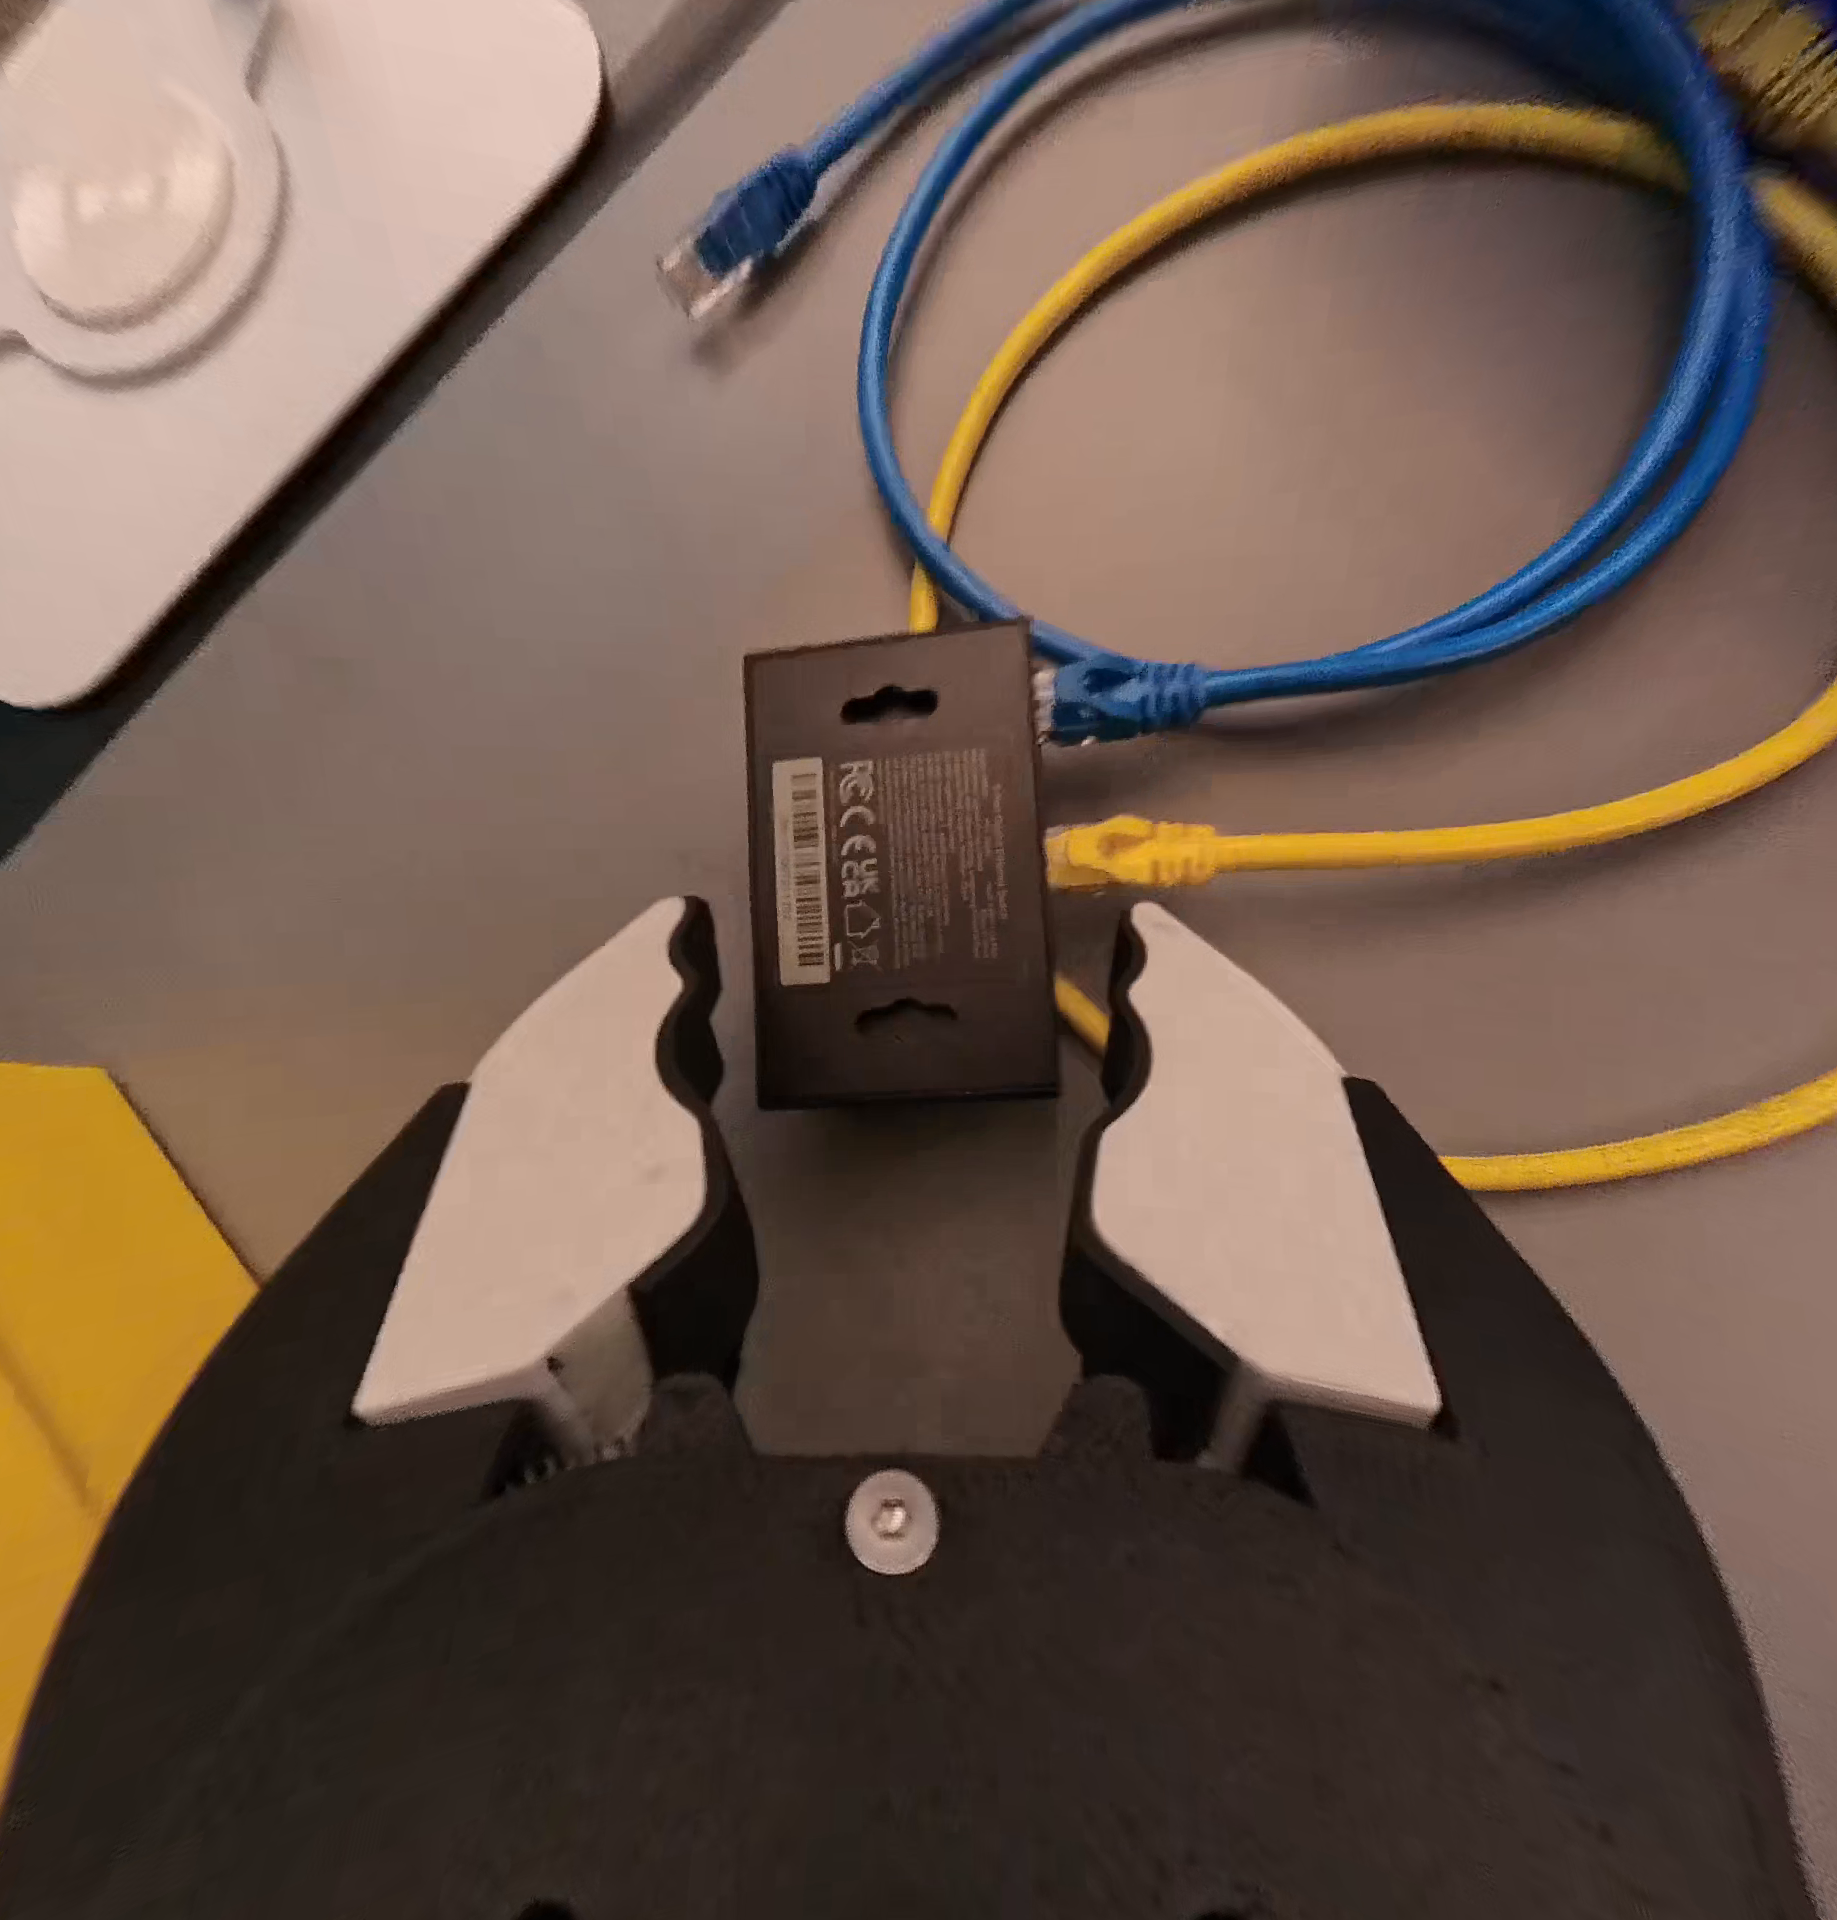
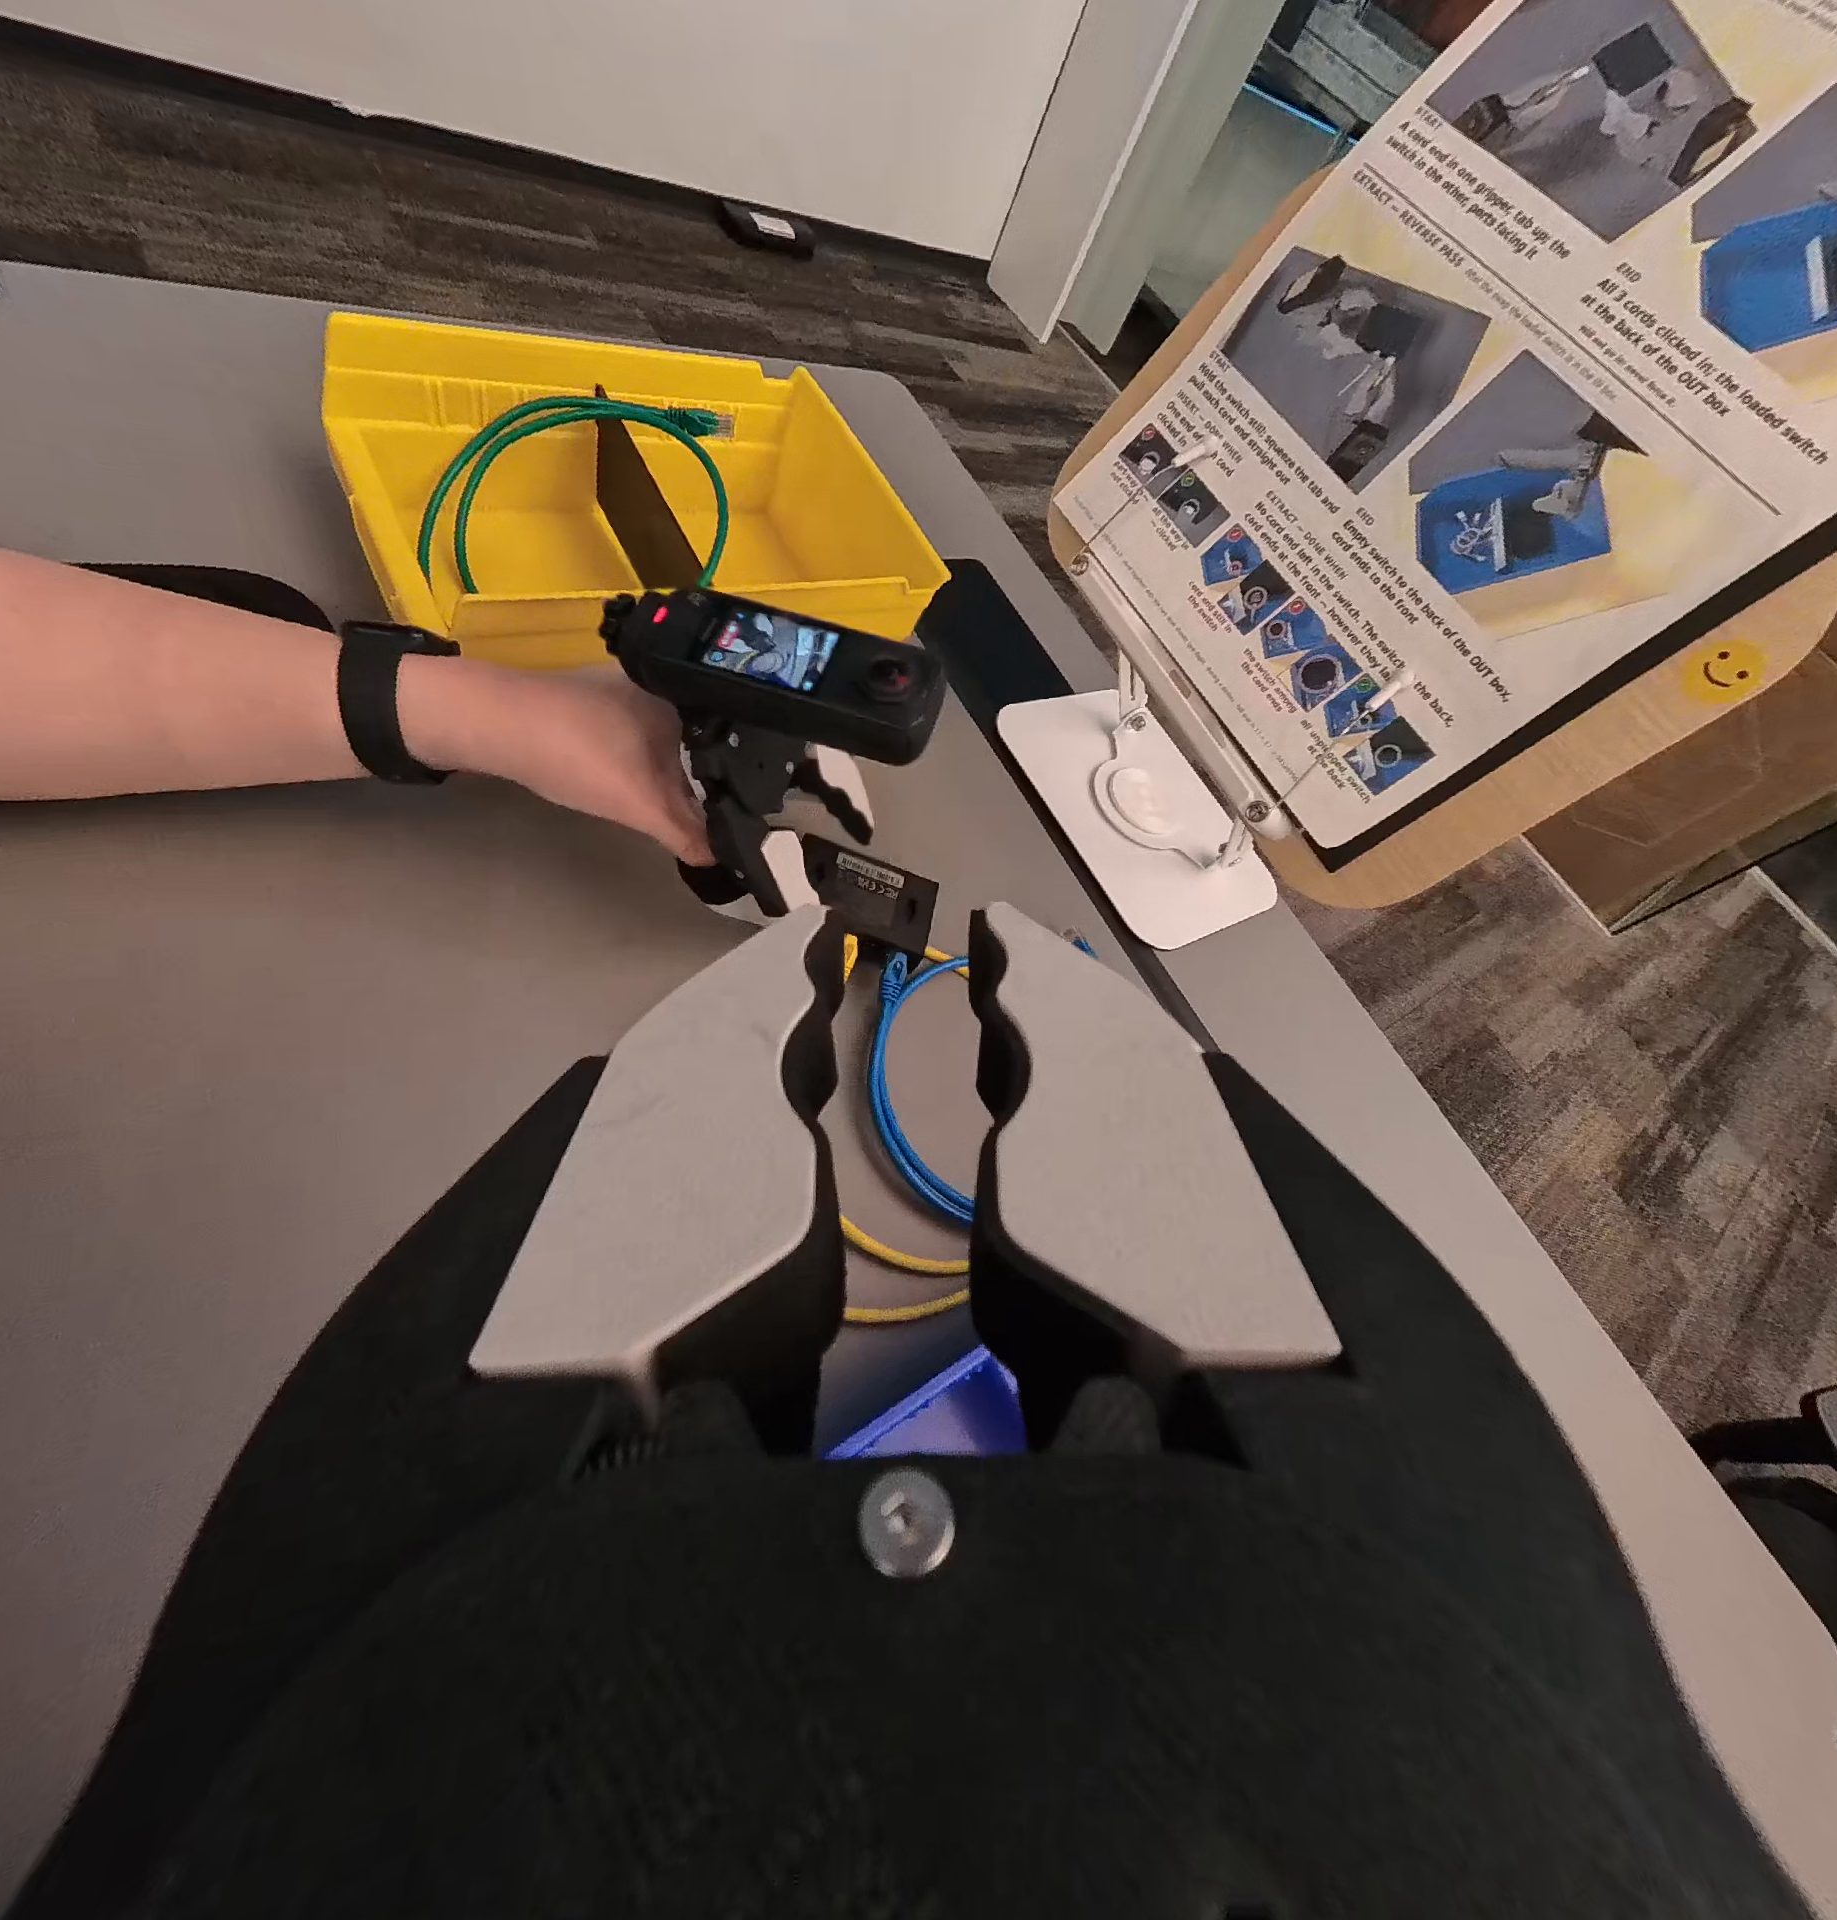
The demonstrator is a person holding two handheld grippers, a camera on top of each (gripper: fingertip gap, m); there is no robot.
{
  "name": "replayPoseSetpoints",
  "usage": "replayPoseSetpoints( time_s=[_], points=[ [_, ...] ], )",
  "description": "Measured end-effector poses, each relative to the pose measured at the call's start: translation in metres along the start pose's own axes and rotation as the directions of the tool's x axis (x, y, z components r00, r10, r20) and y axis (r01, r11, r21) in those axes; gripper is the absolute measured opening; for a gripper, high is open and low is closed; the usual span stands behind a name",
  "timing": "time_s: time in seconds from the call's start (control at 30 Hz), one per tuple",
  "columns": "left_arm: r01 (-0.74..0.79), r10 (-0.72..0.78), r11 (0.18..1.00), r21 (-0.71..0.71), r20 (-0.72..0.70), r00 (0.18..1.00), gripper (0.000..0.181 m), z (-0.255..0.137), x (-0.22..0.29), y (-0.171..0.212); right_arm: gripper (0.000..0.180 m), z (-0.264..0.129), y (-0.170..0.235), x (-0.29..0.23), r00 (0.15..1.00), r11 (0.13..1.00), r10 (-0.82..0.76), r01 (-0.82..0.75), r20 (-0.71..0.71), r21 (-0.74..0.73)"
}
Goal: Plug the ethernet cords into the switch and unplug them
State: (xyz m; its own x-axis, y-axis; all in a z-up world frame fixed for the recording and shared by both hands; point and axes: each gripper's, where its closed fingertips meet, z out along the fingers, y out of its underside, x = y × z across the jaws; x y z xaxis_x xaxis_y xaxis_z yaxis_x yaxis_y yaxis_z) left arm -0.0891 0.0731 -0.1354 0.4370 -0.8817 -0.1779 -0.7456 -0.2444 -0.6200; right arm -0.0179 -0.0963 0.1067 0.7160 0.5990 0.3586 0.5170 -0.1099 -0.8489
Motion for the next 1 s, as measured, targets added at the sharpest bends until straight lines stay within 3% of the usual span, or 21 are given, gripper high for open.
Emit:
replayPoseSetpoints(
  time_s=[0.13, 0.23, 0.33, 0.4, 0.57, 0.63, 0.8, 1.0],
  points=[
    [-0.028, 0.022, 0.984, 0.178, 0.038, 0.999, 0.072, -0.048, -0.003, -0.042, 0.023, -0.004, -0.001, 0.003, 1.000, 1.000, 0.001, -0.001, -0.012, 0.012],
    [-0.078, 0.002, 0.932, 0.354, 0.209, 0.978, 0.071, -0.128, -0.041, -0.073, 0.023, -0.005, -0.004, 0.004, 1.000, 1.000, -0.005, 0.006, -0.022, 0.031],
    [-0.099, -0.124, 0.896, 0.434, 0.456, 0.882, 0.070, -0.218, -0.122, -0.055, 0.023, -0.003, -0.006, 0.005, 0.999, 0.999, -0.014, 0.015, -0.031, 0.038],
    [-0.034, -0.200, 0.906, 0.422, 0.499, 0.843, 0.071, -0.247, -0.171, -0.014, 0.023, 0.002, -0.005, 0.005, 0.999, 0.999, -0.020, 0.020, -0.029, 0.032],
    [0.084, -0.195, 0.962, 0.262, 0.436, 0.878, 0.052, -0.224, -0.224, 0.079, 0.023, 0.018, 0.001, 0.000, 0.999, 0.999, -0.031, 0.031, -0.006, -0.017],
    [0.103, -0.162, 0.983, 0.155, 0.444, 0.881, 0.056, -0.207, -0.232, 0.103, 0.023, 0.023, 0.005, -0.001, 0.999, 0.998, -0.040, 0.039, -0.004, -0.040],
    [0.118, -0.071, 0.990, -0.076, 0.455, 0.888, 0.062, -0.166, -0.238, 0.139, 0.023, 0.032, 0.011, 0.001, 1.000, 0.998, -0.030, 0.030, 0.003, -0.064],
    [0.159, -0.075, 0.977, -0.143, 0.469, 0.880, 0.034, -0.151, -0.244, 0.152, 0.023, 0.043, 0.021, 0.010, 0.999, 0.993, -0.019, 0.014, -0.037, -0.115]
  ],
)
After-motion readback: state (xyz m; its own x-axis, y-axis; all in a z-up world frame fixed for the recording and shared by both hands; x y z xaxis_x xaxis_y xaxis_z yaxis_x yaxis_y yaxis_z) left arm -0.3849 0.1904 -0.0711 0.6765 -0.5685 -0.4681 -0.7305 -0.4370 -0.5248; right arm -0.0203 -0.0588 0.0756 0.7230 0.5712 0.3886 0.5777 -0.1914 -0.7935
